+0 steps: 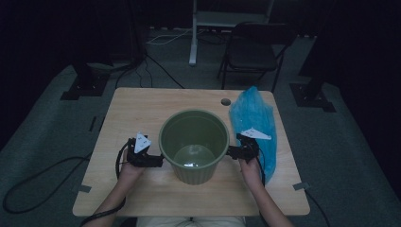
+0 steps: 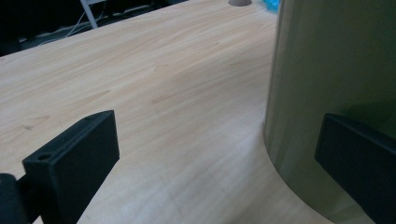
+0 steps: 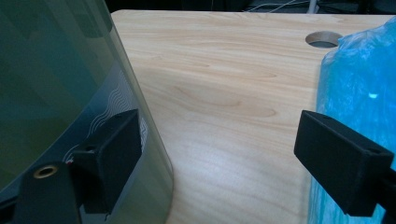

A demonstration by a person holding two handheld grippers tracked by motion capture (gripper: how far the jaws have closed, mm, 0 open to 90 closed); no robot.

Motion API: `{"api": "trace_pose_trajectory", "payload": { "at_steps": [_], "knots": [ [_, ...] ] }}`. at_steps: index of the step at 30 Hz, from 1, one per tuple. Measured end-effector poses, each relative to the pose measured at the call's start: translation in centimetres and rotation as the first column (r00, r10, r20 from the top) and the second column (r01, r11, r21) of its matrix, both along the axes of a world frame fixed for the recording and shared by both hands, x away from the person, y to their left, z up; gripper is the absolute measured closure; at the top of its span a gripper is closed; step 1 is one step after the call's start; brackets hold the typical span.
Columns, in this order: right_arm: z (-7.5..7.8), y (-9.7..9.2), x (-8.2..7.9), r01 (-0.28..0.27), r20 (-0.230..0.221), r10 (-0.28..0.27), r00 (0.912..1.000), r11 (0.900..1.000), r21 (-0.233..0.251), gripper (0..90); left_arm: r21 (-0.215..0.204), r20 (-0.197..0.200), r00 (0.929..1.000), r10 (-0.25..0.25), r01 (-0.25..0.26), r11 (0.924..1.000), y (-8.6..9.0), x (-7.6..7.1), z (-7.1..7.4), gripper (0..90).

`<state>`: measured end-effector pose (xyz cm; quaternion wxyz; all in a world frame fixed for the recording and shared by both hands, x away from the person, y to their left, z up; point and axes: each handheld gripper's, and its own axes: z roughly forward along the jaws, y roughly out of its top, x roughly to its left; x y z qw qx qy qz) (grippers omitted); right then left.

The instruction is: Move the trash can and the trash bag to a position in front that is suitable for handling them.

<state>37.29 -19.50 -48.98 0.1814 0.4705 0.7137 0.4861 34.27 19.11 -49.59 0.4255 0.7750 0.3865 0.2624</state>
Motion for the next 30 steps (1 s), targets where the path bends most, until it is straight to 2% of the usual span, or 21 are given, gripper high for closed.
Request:
{"api": "trace_pose_trajectory", "payload": {
  "at_steps": [5,9,14,19,24,25,27,28,30],
  "knots": [
    [-0.2,-0.2,-0.8,-0.007,-0.010,0.007,0.9999,1.0000,0.002,14.4,-0.003,-0.003,0.9999,-0.013,0.013,0.9999,-0.1,-1.4,0.0,0.3],
    [-0.5,-0.3,-1.4,-0.013,-0.018,0.013,0.9998,0.9998,0.018,14.5,0.013,0.007,0.9998,-0.016,0.016,0.9998,-0.2,-2.3,0.0,0.3],
    [-0.5,-0.3,-2.1,-0.014,-0.019,0.015,0.9997,0.9997,0.017,14.5,0.016,-0.001,0.9996,-0.028,0.028,0.9995,-0.1,-3.0,0.1,0.3],
    [-0.7,-0.5,-2.8,-0.022,-0.023,0.023,0.9995,0.9991,0.035,14.5,0.006,0.006,0.9993,-0.036,0.036,0.9993,-0.1,-3.7,-0.1,0.3],
    [-0.6,-0.5,-2.9,-0.029,-0.014,0.029,0.9995,0.9995,0.017,14.2,0.004,0.018,0.9990,-0.040,0.040,0.9992,-0.1,-4.0,-0.2,0.3],
    [-0.6,-0.6,-2.9,-0.029,-0.007,0.029,0.9995,0.9994,0.019,13.3,-0.003,0.024,0.9986,-0.047,0.047,0.9989,0.0,-4.1,-0.2,0.2],
    [-0.5,-0.8,-2.8,-0.029,0.002,0.029,0.9996,0.9987,0.042,12.9,-0.006,0.058,0.9978,-0.030,0.030,0.9995,0.5,-4.6,-0.6,0.2],
    [-0.4,-0.9,-2.7,-0.028,-0.003,0.028,0.9996,0.9983,0.051,12.9,-0.009,0.063,0.9977,-0.023,0.024,0.9997,0.8,-4.7,-0.8,0.2],
    [-0.1,-1.5,-2.6,-0.013,0.014,0.013,0.9998,0.9993,0.036,12.9,-0.032,0.045,0.9990,-0.005,0.006,0.9995,1.8,-4.9,-1.3,0.2]
  ]
}}
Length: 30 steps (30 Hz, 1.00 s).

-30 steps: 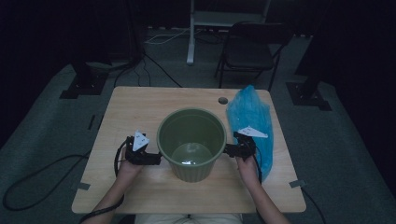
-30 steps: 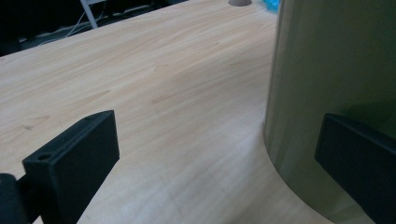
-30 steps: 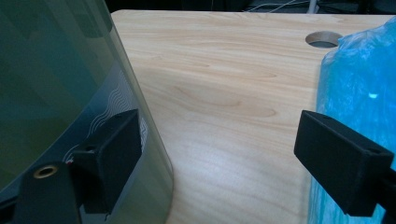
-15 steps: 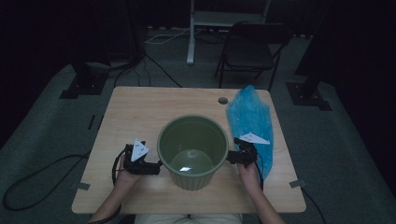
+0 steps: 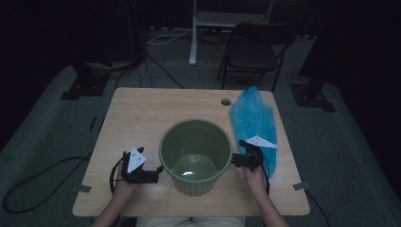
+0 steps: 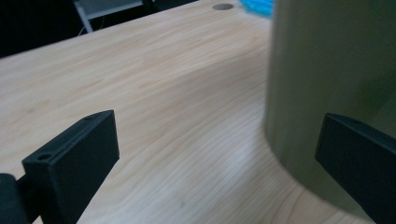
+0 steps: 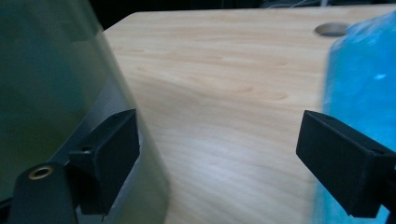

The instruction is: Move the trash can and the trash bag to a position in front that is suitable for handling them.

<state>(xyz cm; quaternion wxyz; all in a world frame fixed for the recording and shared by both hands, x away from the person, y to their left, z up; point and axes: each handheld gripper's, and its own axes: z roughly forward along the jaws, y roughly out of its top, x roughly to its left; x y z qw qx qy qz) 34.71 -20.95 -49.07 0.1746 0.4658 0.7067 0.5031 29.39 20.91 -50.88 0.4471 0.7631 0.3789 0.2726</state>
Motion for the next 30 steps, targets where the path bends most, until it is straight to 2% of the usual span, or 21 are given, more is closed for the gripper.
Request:
{"api": "trace_pose_trajectory", "payload": {
  "at_steps": [3,5,7,9,10,11,12,13,15,17,19,20,21,22,25,27,28,30],
  "knots": [
    [0.8,-1.8,0.6,0.061,0.024,-0.061,0.9978,0.9981,-0.003,12.9,0.004,-0.018,0.9998,0.013,-0.012,0.9999,1.2,-0.4,-0.8,0.2],
    [1.2,-3.4,1.3,0.118,0.026,-0.118,0.9927,0.9931,0.000,12.9,0.004,-0.025,0.9996,0.015,-0.015,0.9999,1.8,-0.7,-1.3,0.2],
    [1.2,-5.1,2.0,0.163,0.005,-0.163,0.9866,0.9866,0.009,12.9,-0.003,-0.020,0.9996,0.020,-0.020,0.9998,2.4,-1.1,-1.7,0.2],
    [0.7,-6.6,2.7,0.213,-0.026,-0.214,0.9766,0.9769,-0.013,12.8,-0.009,-0.027,0.9990,0.034,-0.034,0.9994,2.9,-1.4,-2.3,0.2],
    [0.7,-6.6,2.7,0.213,-0.026,-0.214,0.9766,0.9769,-0.013,12.8,-0.009,-0.027,0.9990,0.034,-0.034,0.9994,2.9,-1.4,-2.3,0.3],
    [0.3,-7.6,3.1,0.247,-0.042,-0.247,0.9680,0.9688,-0.022,12.8,-0.008,-0.035,0.9985,0.043,-0.043,0.9990,3.3,-1.6,-2.8,0.3],
    [-0.3,-8.8,3.6,0.288,-0.073,-0.289,0.9545,0.9573,-0.025,12.9,-0.010,-0.038,0.9982,0.047,-0.048,0.9988,3.4,-1.6,-2.9,0.2],
    [-0.5,-9.3,3.9,0.298,-0.087,-0.299,0.9503,0.9543,-0.028,12.9,-0.010,-0.042,0.9977,0.053,-0.053,0.9985,3.5,-1.7,-3.0,0.2],
    [-0.9,-10.4,4.6,0.337,-0.112,-0.342,0.9330,0.9397,-0.058,12.9,-0.015,-0.029,0.9981,0.054,-0.054,0.9984,3.6,-1.9,-3.0,0.2],
    [-1.2,-11.4,5.5,0.342,-0.159,-0.348,0.9240,0.9375,-0.066,13.6,-0.019,-0.021,0.9982,0.057,-0.057,0.9982,3.7,-2.1,-3.0,0.2],
    [-1.6,-12.2,6.3,0.304,-0.200,-0.310,0.9295,0.9507,-0.061,13.5,-0.017,-0.025,0.9980,0.058,-0.059,0.9981,3.7,-2.1,-3.1,0.2],
    [-1.8,-12.4,6.7,0.298,-0.215,-0.303,0.9284,0.9529,-0.059,13.5,-0.020,-0.026,0.9980,0.058,-0.058,0.9981,3.7,-2.1,-3.0,0.2],
    [-1.9,-12.6,7.1,0.305,-0.228,-0.313,0.9220,0.9497,-0.072,13.5,-0.028,-0.027,0.9982,0.053,-0.054,0.9982,3.8,-2.1,-3.0,0.2],
    [-2.0,-12.6,7.4,0.318,-0.232,-0.334,0.9137,0.9425,-0.101,13.5,-0.033,-0.024,0.9982,0.055,-0.056,0.9979,3.8,-2.2,-3.0,0.2],
    [-2.2,-13.0,8.3,0.346,-0.216,-0.375,0.9015,0.9245,-0.159,13.5,-0.040,-0.026,0.9982,0.053,-0.054,0.9977,3.9,-2.2,-3.0,0.2],
    [-2.4,-13.3,8.6,0.369,-0.211,-0.402,0.8909,0.9120,-0.178,13.5,-0.037,-0.028,0.9983,0.052,-0.053,0.9979,3.9,-2.2,-3.0,0.2],
    [-2.6,-13.4,8.9,0.374,-0.221,-0.411,0.8844,0.9074,-0.192,13.5,-0.038,-0.030,0.9983,0.049,-0.050,0.9980,3.9,-2.1,-3.1,0.2],
    [-3.1,-13.6,9.2,0.367,-0.237,-0.413,0.8792,0.9048,-0.216,13.5,-0.044,-0.034,0.9985,0.042,-0.044,0.9981,3.9,-2.1,-3.1,0.2]
  ]
}}
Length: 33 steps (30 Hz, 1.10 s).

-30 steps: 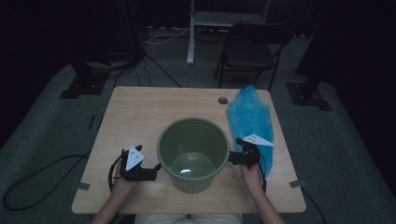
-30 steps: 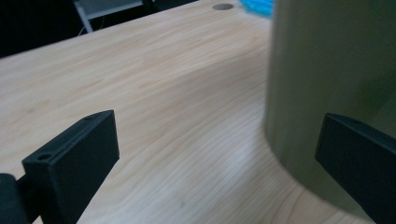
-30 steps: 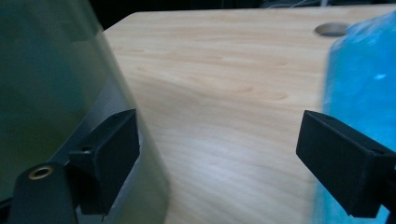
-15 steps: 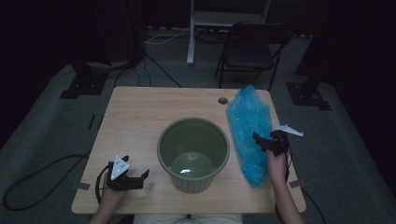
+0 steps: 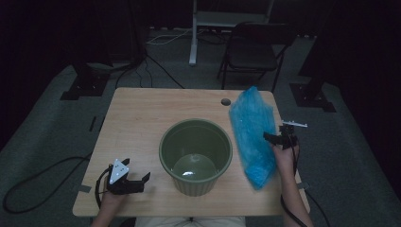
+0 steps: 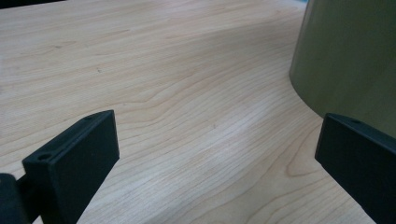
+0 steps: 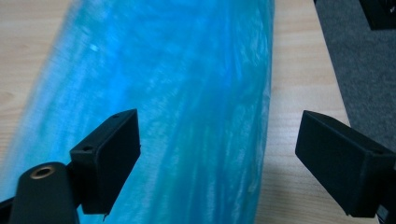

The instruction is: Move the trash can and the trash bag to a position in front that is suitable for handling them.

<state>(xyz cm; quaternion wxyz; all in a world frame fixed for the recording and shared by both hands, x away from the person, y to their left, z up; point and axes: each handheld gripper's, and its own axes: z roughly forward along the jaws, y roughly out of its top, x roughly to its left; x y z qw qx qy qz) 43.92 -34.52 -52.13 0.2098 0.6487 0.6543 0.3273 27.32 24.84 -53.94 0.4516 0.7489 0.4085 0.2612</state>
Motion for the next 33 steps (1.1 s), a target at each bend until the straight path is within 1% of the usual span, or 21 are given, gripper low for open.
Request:
{"api": "trace_pose_trajectory", "payload": {
  "at_steps": [3,6,7,10,12,15,16,17,18,19,20,22,24,25,27,29,30,32,33],
  "knots": [
    [-0.7,0.1,0.2,0.006,-0.025,-0.007,0.9997,0.9996,-0.028,13.5,-0.009,-0.001,1.0000,-0.005,0.005,0.9999,0.1,0.0,0.0,0.2],
    [-1.2,0.1,0.2,0.017,-0.031,-0.018,0.9994,0.9994,-0.030,13.4,-0.010,-0.001,1.0000,0.002,-0.002,0.9999,0.2,-0.1,0.0,0.2],
    [-1.5,0.2,0.3,0.028,-0.033,-0.030,0.9990,0.9986,-0.044,12.3,-0.008,0.003,1.0000,0.008,-0.008,0.9999,0.2,-0.2,0.0,0.2],
    [-1.8,0.3,0.2,0.051,-0.027,-0.052,0.9983,0.9976,-0.047,11.7,-0.003,0.008,0.9998,0.016,-0.016,0.9999,0.2,-0.1,0.0,0.2],
    [-2.1,0.4,0.2,0.040,-0.035,-0.042,0.9985,0.9979,-0.050,11.4,0.000,0.010,0.9997,0.021,-0.021,0.9998,0.1,-0.1,0.0,0.2],
    [-2.2,0.9,0.2,0.029,-0.037,-0.033,0.9988,0.9957,-0.088,12.4,0.004,0.007,0.9998,0.019,-0.020,0.9998,0.1,-0.1,0.0,0.2],
    [-2.1,1.2,0.2,0.021,-0.038,-0.025,0.9990,0.9932,-0.115,20.3,0.000,0.004,0.9998,0.017,-0.017,0.9999,0.1,-0.1,0.0,0.2],
    [-2.0,1.6,0.1,-0.006,-0.040,0.000,0.9992,0.9893,-0.146,25.9,0.000,0.004,0.9998,0.017,-0.017,0.9999,0.1,-0.1,0.0,0.2],
    [-1.9,1.7,0.1,-0.009,-0.041,0.004,0.9991,0.9902,-0.139,26.1,0.000,0.005,0.9998,0.019,-0.019,0.9998,0.1,-0.1,0.0,0.2],
    [-1.9,1.8,0.1,-0.028,-0.040,0.022,0.9989,0.9892,-0.144,30.2,0.000,0.004,0.9998,0.019,-0.019,0.9998,0.2,-0.1,0.0,0.2],
    [-1.8,2.0,0.0,-0.039,-0.038,0.034,0.9987,0.9890,-0.142,37.8,-0.001,0.002,0.9998,0.019,-0.019,0.9998,0.2,-0.1,0.0,0.2],
    [-1.8,2.1,-0.3,-0.042,-0.026,0.039,0.9989,0.9888,-0.143,43.7,-0.007,0.003,0.9998,0.019,-0.019,0.9998,0.2,-0.1,0.0,0.2],
    [-1.9,2.2,-0.6,-0.042,-0.002,0.043,0.9991,0.9892,-0.140,53.0,-0.004,0.000,0.9998,0.019,-0.019,0.9998,0.2,-0.1,0.0,0.2],
    [-2.0,2.3,-0.8,-0.044,0.007,0.045,0.9990,0.9892,-0.140,56.3,-0.004,0.000,0.9998,0.019,-0.019,0.9998,0.2,-0.1,0.0,0.2],
    [-2.0,2.4,-1.1,-0.059,0.019,0.062,0.9979,0.9885,-0.139,66.1,-0.002,-0.002,0.9998,0.019,-0.019,0.9998,0.2,0.0,0.0,0.2],
    [-2.0,2.5,-1.3,-0.076,0.016,0.079,0.9968,0.9879,-0.135,73.8,-0.006,-0.001,0.9998,0.021,-0.021,0.9998,0.2,0.0,0.0,0.2],
    [-1.9,2.6,-1.4,-0.090,0.007,0.091,0.9958,0.9880,-0.125,78.2,-0.006,-0.002,0.9997,0.025,-0.025,0.9997,0.2,0.0,0.0,0.2],
    [-1.7,2.8,-1.6,-0.127,-0.013,0.126,0.9919,0.9861,-0.108,84.1,-0.009,0.000,0.9997,0.024,-0.024,0.9997,0.2,-0.1,0.0,0.2],
    [-1.5,2.9,-1.8,-0.135,-0.010,0.134,0.9909,0.9855,-0.103,85.6,-0.005,-0.003,0.9996,0.027,-0.027,0.9996,0.2,0.0,0.0,0.2]
  ]
}}
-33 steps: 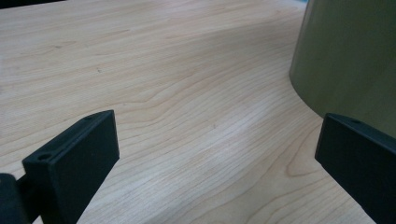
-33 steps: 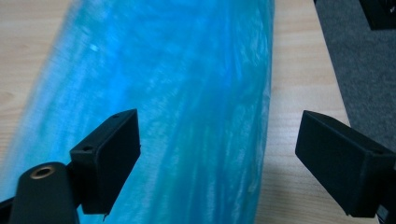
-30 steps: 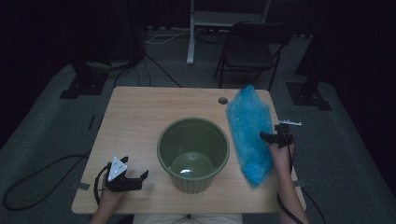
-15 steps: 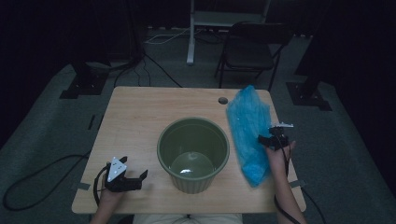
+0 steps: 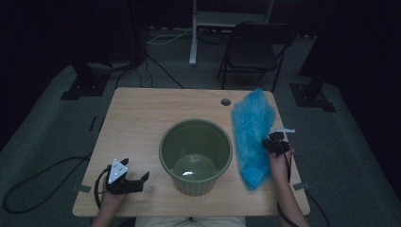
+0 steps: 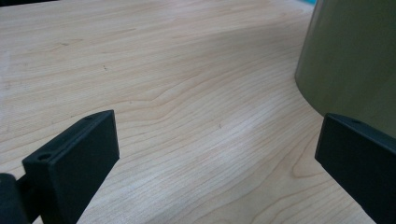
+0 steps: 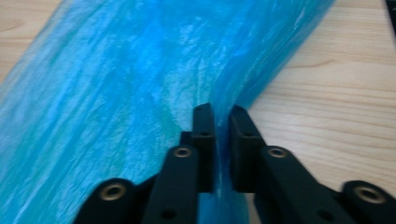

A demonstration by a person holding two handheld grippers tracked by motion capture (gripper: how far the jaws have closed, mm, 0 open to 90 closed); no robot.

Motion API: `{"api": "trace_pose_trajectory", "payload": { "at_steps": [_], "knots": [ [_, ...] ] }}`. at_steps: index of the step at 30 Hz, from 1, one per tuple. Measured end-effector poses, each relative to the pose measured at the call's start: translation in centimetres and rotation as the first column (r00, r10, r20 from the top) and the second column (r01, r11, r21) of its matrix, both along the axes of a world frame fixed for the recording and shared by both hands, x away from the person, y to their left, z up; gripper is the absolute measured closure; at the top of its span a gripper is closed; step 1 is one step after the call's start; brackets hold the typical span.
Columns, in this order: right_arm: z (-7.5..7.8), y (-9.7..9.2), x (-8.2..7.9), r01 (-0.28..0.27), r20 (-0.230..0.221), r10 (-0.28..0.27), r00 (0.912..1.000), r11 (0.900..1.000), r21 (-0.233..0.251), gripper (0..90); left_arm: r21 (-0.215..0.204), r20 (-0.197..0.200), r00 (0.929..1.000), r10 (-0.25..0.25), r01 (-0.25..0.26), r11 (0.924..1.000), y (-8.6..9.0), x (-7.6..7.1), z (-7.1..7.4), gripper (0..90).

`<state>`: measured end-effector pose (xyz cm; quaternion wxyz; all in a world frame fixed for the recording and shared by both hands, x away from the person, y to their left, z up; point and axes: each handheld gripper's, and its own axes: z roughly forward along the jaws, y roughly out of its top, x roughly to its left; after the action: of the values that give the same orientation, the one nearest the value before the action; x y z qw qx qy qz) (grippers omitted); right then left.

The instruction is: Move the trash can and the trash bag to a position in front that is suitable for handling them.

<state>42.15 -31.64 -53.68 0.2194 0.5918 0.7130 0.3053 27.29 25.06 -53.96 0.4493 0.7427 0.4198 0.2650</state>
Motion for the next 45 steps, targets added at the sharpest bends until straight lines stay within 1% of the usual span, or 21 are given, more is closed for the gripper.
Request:
{"api": "trace_pose_trajectory", "payload": {
  "at_steps": [2,5,7,10,12,14,17,20,23,25,26,28,30,33,36,38,40,42,43,44,45],
  "knots": [
    [0.5,0.1,-0.6,-0.019,0.022,0.019,0.9996,0.9997,0.015,87.8,0.001,-0.003,1.0000,-0.001,0.001,1.0000,0.0,0.0,0.0,0.2],
    [1.2,0.1,-1.5,-0.049,0.042,0.046,0.9981,0.9965,0.068,89.1,0.003,-0.004,1.0000,0.001,-0.001,1.0000,-0.1,0.0,0.0,0.2],
    [1.5,0.0,-2.3,-0.073,0.045,0.069,0.9966,0.9918,0.105,89.3,0.003,-0.003,1.0000,0.001,0.000,1.0000,-0.1,0.0,0.0,0.2],
    [1.9,0.0,-3.9,-0.115,0.056,0.108,0.9926,0.9836,0.139,89.5,0.003,0.000,1.0000,0.001,-0.001,1.0000,-0.1,0.0,0.0,0.2],
    [2.1,0.1,-5.1,-0.138,0.063,0.130,0.9895,0.9812,0.135,89.5,0.005,-0.003,1.0000,0.002,-0.002,1.0000,-0.1,0.0,0.0,0.2],
    [2.2,0.0,-6.6,-0.154,0.061,0.147,0.9873,0.9767,0.149,89.4,0.001,-0.008,1.0000,-0.001,0.001,1.0000,-0.1,0.1,0.0,0.2],
    [2.2,-0.2,-8.4,-0.163,0.061,0.155,0.9860,0.9730,0.163,89.4,0.006,-0.003,1.0000,0.000,0.000,1.0000,-0.2,0.0,0.0,0.2],
    [1.8,-0.3,-10.4,-0.169,0.047,0.163,0.9855,0.9690,0.180,89.2,0.003,-0.001,1.0000,0.000,0.000,1.0000,-0.2,0.0,0.0,0.2],
    [1.2,-0.3,-12.3,-0.154,0.023,0.153,0.9880,0.9685,0.195,89.0,0.004,-0.001,1.0000,0.006,-0.006,1.0000,-0.2,-0.1,0.0,0.2],
    [0.9,-0.1,-13.8,-0.146,0.019,0.145,0.9893,0.9674,0.207,88.8,0.006,-0.003,0.9999,0.010,-0.010,0.9999,-0.2,0.0,0.0,0.3],
    [0.8,0.0,-14.4,-0.148,0.023,0.146,0.9890,0.9668,0.208,88.5,0.007,-0.003,0.9999,0.013,-0.013,0.9999,-0.2,0.0,0.0,0.2],
    [0.8,0.1,-15.7,-0.139,0.017,0.139,0.9902,0.9712,0.193,88.1,0.006,-0.002,0.9999,0.015,-0.015,0.9999,-0.2,0.0,0.0,0.2],
    [0.8,0.0,-16.7,-0.137,0.015,0.137,0.9905,0.9703,0.200,86.6,0.007,-0.005,0.9999,0.016,-0.016,0.9999,-0.2,0.1,0.0,0.2],
    [0.7,-0.2,-17.6,-0.137,0.007,0.139,0.9903,0.9708,0.197,79.9,0.015,-0.006,0.9998,0.017,-0.017,0.9997,-0.4,0.3,0.0,0.3],
    [0.5,-0.5,-18.3,-0.125,-0.030,0.135,0.9904,0.9662,0.226,72.8,0.017,-0.005,0.9999,0.010,-0.010,0.9998,-0.5,0.4,0.1,0.2],
    [0.5,-0.7,-19.1,-0.125,-0.068,0.143,0.9873,0.9670,0.222,60.6,0.014,-0.004,1.0000,0.008,-0.008,0.9999,-0.6,0.5,0.2,0.2],
    [0.6,-1.2,-19.4,-0.097,-0.087,0.119,0.9890,0.9708,0.219,47.4,0.010,-0.005,1.0000,0.006,-0.006,0.9999,-0.8,0.8,0.3,0.2],
    [0.9,-2.1,-19.2,-0.060,-0.073,0.078,0.9943,0.9733,0.221,36.9,0.010,-0.007,1.0000,0.002,-0.002,1.0000,-1.0,1.2,0.4,0.2],
    [1.1,-2.4,-19.0,-0.041,-0.068,0.056,0.9961,0.9767,0.211,33.2,0.014,-0.012,0.9999,-0.001,0.002,0.9999,-1.2,1.5,0.4,0.2],
    [1.1,-2.4,-19.0,-0.041,-0.068,0.056,0.9961,0.9767,0.211,33.2,0.014,-0.012,0.9999,-0.001,0.002,0.9999,-1.2,1.5,0.4,0.3],
    [1.4,-2.8,-18.5,-0.033,-0.056,0.046,0.9974,0.9768,0.212,29.6,0.019,-0.012,0.9999,-0.007,0.007,0.9998,-1.4,1.7,0.5,0.3]
  ]
}}
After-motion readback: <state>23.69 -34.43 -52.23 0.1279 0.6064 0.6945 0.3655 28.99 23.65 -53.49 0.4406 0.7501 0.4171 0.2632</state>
